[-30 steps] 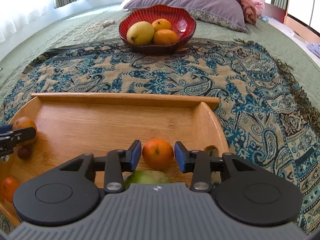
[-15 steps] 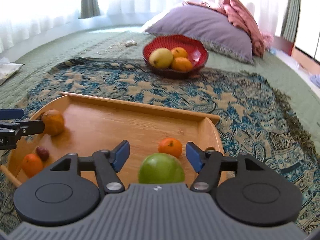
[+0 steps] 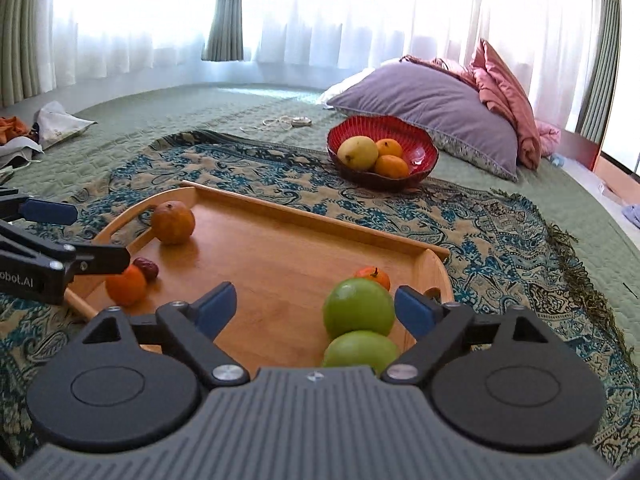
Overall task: Organize fruits
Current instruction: 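Move both grippers back toward the fruits in front of the tray, then grasp the red date with the left gripper while the right grasps another tangerine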
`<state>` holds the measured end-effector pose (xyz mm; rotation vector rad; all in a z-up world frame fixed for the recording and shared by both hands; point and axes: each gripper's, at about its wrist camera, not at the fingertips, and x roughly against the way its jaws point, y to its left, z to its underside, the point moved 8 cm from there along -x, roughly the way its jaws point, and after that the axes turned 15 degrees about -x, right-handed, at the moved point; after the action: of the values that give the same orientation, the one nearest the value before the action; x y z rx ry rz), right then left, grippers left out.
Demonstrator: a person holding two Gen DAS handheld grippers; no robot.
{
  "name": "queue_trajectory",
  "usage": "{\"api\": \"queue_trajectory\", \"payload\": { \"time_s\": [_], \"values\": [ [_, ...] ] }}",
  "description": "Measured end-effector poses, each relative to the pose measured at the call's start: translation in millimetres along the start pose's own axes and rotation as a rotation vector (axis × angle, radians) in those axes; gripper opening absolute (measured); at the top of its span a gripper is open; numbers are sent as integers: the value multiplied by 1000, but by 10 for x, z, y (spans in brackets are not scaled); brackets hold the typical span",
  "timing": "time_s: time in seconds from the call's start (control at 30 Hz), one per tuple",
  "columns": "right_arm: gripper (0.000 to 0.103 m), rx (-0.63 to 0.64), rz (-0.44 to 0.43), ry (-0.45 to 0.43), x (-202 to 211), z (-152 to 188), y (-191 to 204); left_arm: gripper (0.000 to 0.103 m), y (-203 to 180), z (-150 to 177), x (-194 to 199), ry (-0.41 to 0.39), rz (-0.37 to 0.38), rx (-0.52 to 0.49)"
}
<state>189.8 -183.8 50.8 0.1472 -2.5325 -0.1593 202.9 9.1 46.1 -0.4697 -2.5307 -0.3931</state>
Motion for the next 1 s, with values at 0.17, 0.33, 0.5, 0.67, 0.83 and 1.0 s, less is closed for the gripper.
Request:
{"api": "queue_trajectory", "payload": {
  "time_s": [0.17, 0.33, 0.5, 0.67, 0.83, 1.0],
  "values": [
    [100, 18, -13, -27, 135, 123, 24, 102, -143, 106, 108, -1, 10, -40],
    [103, 75, -15, -50, 246, 265, 68, 103, -262, 201, 171, -7, 15, -81],
    [103, 111, -20, -61, 342, 400, 91, 103, -344, 321, 169, 18, 35, -76],
    [103, 136, -34, -57, 402, 560, 111, 103, -433, 449, 166, 47, 56, -73],
    [103, 199, -46, -50, 446, 761, 195, 103, -522, 515, 170, 62, 83, -84],
    [103, 231, -31, -77, 486, 903, 257, 103, -613, 573, 141, 87, 107, -91]
  ]
}}
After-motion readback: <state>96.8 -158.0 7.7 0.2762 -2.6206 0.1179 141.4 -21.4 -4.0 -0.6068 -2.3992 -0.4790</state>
